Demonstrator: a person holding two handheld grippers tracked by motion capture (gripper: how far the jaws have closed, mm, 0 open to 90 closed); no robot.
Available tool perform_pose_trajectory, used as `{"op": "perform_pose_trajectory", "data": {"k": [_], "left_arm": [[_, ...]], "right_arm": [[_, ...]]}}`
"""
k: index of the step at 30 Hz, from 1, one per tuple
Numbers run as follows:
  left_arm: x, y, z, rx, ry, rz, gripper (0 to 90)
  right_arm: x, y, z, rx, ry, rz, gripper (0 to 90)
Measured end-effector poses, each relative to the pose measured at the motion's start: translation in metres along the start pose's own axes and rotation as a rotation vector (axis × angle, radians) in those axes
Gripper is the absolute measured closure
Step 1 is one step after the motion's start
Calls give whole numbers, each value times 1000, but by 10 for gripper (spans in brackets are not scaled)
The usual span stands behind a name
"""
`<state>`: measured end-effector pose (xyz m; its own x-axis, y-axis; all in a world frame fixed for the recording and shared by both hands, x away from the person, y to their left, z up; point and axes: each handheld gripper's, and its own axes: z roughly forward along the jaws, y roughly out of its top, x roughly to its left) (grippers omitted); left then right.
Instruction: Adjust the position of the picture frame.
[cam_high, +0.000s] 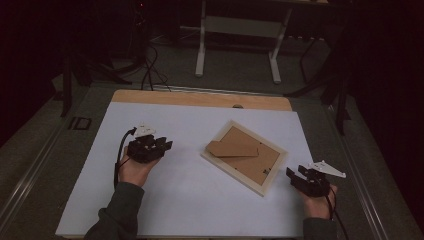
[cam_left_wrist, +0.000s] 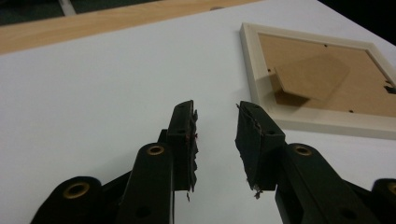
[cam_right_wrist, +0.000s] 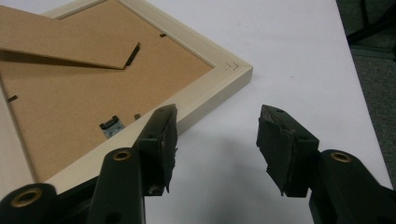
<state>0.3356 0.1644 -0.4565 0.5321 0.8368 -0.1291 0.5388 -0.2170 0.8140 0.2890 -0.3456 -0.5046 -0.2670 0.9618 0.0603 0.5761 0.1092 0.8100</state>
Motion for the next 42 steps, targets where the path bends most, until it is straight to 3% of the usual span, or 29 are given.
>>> {"op": "perform_pose_trajectory", "data": {"k": [11,18,27,35,42], "left_arm": [[-2,12,21,17,-10,41,755],[-2,17,36,10,-30,52,900],[-2,24,54,29,-28,76,900],[3,25,69,45,-42,81,900],[-1,25,81,42,-63,79,900]], "right_arm": [[4,2,-2,0,19,-13,565],[6,3,-1,1,16,3,581],[11,4,-2,-2,30,-2,895],[15,4,1,25,24,2,899],[19,4,5,38,31,-4,899]]}}
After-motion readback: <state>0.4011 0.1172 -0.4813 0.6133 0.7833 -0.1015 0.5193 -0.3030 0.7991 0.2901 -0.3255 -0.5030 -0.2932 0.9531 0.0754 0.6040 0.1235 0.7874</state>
